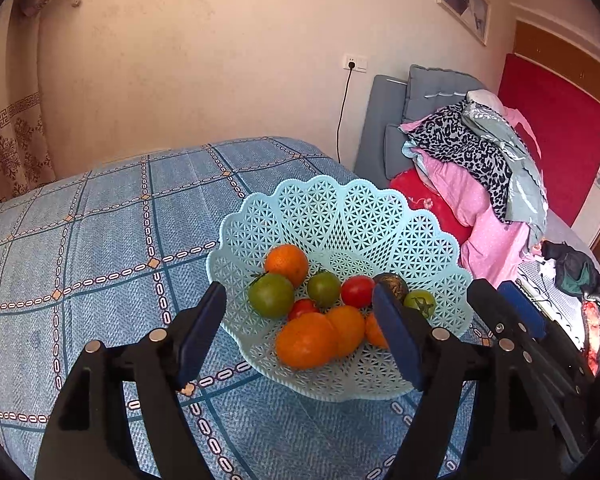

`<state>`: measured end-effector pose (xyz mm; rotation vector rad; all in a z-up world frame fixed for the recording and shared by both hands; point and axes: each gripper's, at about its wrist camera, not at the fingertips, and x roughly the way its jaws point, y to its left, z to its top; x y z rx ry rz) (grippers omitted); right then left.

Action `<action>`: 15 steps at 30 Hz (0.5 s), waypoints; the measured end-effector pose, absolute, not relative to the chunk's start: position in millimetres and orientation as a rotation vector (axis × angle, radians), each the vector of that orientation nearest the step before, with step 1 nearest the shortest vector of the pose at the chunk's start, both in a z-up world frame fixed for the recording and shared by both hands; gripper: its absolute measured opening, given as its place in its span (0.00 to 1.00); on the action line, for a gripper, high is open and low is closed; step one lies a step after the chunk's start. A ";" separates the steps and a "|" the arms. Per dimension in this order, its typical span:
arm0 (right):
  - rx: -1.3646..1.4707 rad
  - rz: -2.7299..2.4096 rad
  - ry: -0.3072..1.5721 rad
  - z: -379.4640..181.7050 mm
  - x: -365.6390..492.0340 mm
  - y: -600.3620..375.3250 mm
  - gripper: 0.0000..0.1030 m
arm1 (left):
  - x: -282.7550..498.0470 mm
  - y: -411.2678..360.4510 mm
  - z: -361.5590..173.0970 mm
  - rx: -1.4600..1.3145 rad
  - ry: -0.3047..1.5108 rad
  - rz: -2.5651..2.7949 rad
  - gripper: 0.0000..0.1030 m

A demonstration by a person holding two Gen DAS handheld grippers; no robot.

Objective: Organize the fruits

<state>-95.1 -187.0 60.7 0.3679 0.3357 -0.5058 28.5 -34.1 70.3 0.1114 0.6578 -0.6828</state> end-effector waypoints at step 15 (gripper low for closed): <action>0.349 -0.500 0.324 62.3 -98.8 -181.4 0.69 | 36.5 2.5 71.8 0.086 0.652 -0.513 0.96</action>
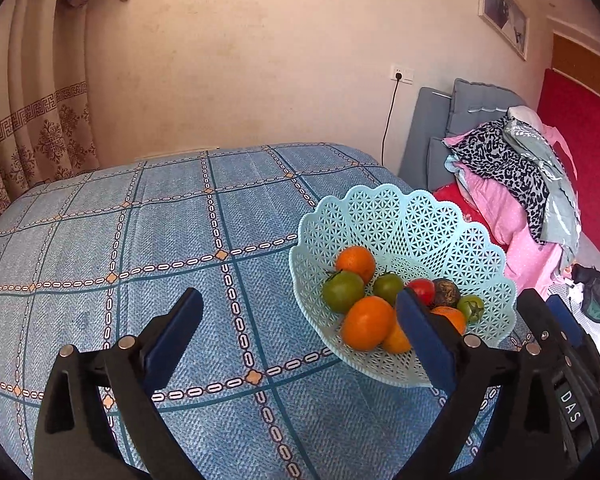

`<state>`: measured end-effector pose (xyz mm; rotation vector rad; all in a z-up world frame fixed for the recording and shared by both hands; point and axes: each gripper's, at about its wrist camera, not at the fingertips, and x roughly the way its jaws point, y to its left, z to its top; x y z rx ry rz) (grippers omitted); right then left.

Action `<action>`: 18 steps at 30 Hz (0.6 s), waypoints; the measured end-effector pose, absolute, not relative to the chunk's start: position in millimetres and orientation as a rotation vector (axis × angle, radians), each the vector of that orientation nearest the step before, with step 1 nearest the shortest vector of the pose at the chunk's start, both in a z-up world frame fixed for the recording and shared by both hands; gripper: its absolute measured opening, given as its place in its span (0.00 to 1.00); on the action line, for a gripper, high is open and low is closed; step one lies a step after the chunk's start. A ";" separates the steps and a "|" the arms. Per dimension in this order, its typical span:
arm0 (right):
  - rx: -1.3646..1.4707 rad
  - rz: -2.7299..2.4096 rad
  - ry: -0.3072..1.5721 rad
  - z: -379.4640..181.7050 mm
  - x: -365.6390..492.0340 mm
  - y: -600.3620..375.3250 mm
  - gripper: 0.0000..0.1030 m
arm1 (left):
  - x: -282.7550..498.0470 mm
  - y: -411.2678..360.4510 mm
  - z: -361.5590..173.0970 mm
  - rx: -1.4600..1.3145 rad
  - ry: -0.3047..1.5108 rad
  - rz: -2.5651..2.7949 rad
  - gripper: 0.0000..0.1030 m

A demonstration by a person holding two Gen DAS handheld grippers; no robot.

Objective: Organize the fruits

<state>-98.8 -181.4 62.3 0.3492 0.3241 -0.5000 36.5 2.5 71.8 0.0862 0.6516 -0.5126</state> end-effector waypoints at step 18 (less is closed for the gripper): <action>0.321 -0.445 0.349 61.0 -97.1 -165.8 0.82 | 20.7 16.7 78.9 0.162 0.574 -0.414 0.97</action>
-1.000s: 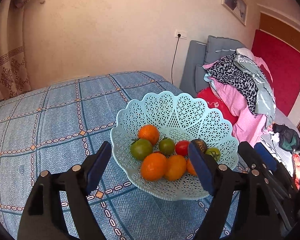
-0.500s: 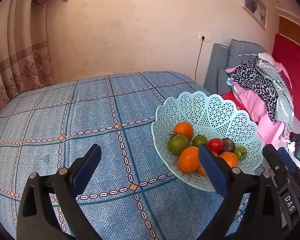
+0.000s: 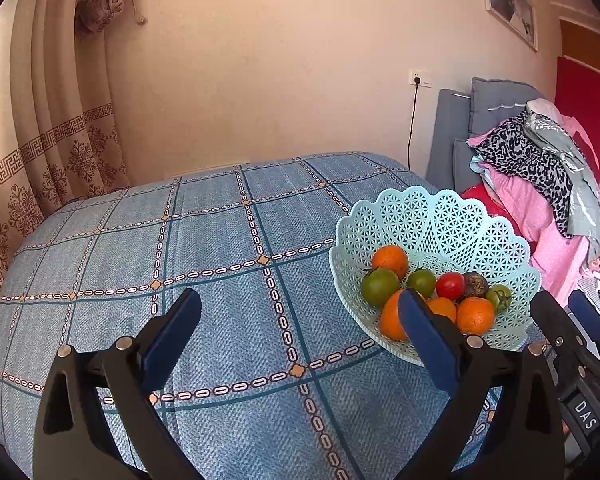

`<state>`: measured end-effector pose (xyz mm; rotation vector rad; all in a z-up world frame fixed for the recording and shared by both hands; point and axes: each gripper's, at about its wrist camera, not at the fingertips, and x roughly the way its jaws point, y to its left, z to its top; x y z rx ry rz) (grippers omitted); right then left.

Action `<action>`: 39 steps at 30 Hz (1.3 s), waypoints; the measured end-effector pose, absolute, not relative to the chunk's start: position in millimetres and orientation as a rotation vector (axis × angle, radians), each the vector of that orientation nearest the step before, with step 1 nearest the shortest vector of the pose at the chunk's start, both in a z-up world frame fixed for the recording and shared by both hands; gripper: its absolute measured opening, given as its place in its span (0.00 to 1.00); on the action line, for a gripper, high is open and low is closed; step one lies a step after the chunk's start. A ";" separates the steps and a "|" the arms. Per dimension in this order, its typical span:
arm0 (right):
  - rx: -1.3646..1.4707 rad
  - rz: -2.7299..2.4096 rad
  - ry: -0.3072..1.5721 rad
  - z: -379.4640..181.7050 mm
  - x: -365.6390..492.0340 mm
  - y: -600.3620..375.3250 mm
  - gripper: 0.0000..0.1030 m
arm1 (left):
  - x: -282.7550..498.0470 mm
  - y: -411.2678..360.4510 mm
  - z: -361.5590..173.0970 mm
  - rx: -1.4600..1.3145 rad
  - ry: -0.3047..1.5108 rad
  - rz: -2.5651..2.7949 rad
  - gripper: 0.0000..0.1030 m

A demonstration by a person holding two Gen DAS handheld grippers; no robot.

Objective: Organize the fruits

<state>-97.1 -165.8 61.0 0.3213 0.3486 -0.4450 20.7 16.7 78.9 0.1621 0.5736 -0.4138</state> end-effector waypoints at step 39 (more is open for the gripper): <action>0.215 -0.419 0.480 51.0 -80.0 -136.8 0.95 | 4.6 28.8 84.7 0.255 0.450 -0.322 0.97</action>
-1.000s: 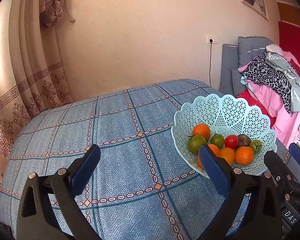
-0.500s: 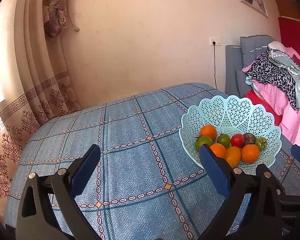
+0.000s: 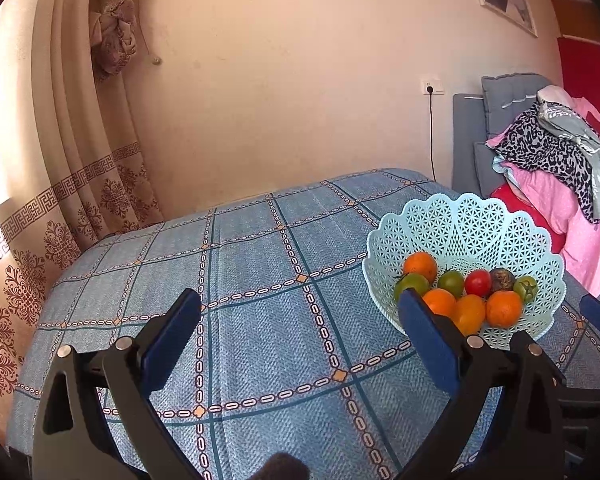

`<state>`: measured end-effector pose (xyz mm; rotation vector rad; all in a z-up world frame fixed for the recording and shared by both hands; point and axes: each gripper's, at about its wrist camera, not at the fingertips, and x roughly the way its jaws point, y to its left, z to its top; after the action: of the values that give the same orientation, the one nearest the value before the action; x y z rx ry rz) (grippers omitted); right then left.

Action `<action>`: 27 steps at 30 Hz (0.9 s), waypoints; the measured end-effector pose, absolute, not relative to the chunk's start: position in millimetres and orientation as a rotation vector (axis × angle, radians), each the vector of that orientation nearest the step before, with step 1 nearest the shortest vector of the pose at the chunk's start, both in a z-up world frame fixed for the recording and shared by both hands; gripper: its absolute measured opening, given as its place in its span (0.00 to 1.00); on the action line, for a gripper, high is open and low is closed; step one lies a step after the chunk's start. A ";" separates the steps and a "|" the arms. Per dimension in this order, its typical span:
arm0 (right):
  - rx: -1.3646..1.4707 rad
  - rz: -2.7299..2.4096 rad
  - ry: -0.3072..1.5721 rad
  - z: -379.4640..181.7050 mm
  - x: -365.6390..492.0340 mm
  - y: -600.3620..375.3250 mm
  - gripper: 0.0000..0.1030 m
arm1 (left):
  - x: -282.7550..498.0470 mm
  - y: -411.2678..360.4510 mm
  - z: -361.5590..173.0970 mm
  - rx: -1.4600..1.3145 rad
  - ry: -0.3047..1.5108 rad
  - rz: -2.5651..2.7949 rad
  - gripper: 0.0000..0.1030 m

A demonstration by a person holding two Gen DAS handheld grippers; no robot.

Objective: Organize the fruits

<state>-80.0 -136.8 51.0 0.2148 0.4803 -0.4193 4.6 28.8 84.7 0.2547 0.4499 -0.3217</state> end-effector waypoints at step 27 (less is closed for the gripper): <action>0.160 -0.424 0.557 46.2 -67.3 -130.4 0.95 | 10.1 23.9 74.8 0.289 0.467 -0.308 0.97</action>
<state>-67.3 -130.4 46.2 0.1604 0.5574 -0.4244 10.1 23.9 74.8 0.2892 0.4674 -0.3076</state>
